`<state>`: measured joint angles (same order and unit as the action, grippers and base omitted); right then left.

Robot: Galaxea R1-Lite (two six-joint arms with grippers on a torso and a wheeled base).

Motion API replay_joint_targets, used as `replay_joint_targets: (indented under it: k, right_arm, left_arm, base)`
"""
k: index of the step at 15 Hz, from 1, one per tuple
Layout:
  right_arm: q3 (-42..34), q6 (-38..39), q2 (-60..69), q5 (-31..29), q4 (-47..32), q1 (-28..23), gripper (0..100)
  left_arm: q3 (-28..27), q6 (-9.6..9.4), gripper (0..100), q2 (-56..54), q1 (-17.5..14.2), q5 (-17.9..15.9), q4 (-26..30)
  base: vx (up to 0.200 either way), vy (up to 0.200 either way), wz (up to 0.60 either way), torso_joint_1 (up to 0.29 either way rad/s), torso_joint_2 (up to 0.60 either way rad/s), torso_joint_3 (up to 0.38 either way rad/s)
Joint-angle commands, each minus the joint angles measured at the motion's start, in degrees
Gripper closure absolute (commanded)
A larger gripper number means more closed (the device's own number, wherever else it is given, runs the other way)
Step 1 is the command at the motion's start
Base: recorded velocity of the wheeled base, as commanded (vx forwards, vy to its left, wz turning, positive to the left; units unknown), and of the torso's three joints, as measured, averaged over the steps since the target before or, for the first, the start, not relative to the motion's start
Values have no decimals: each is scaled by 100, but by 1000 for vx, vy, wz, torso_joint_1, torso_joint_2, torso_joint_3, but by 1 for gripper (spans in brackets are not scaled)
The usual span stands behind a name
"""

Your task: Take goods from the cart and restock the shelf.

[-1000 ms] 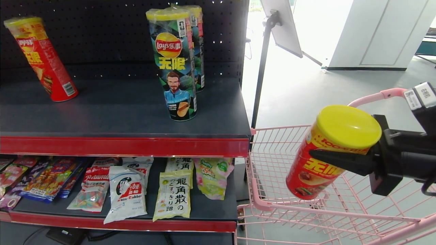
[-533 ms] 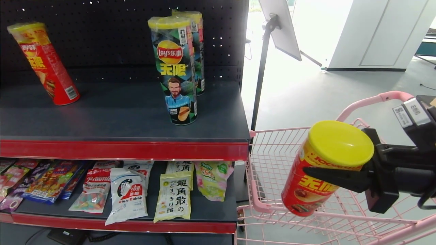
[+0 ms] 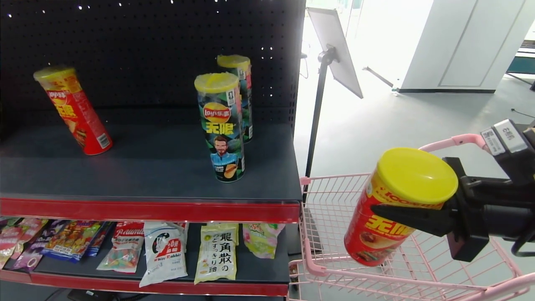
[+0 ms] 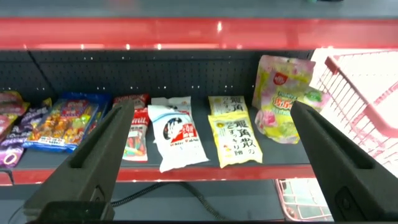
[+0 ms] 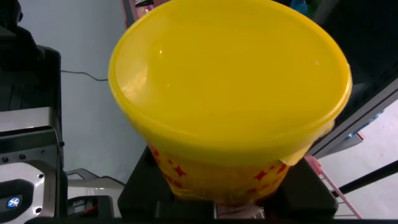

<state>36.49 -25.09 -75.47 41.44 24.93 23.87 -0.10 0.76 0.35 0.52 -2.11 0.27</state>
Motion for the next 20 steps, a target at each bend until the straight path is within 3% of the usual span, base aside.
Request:
replay_joint_targets:
  k: [1, 7, 20]
  right_arm:
    - [-1, -5, -3, 5, 3, 4, 100]
    - [-63, -22, 41, 40, 3, -5, 100]
    - [52, -49, 103, 40, -6, -207, 100]
  left_arm:
    - [1, 4, 0, 9, 0, 0, 0]
    - [1, 4, 0, 9, 0, 0, 0]
    - [1, 4, 0, 9, 0, 0, 0]
  base:
    - [0, 0, 0, 266, -613, -349]
    - [0, 0, 0, 185, -415, -227]
    - [0, 0, 0, 2, -4, -2]
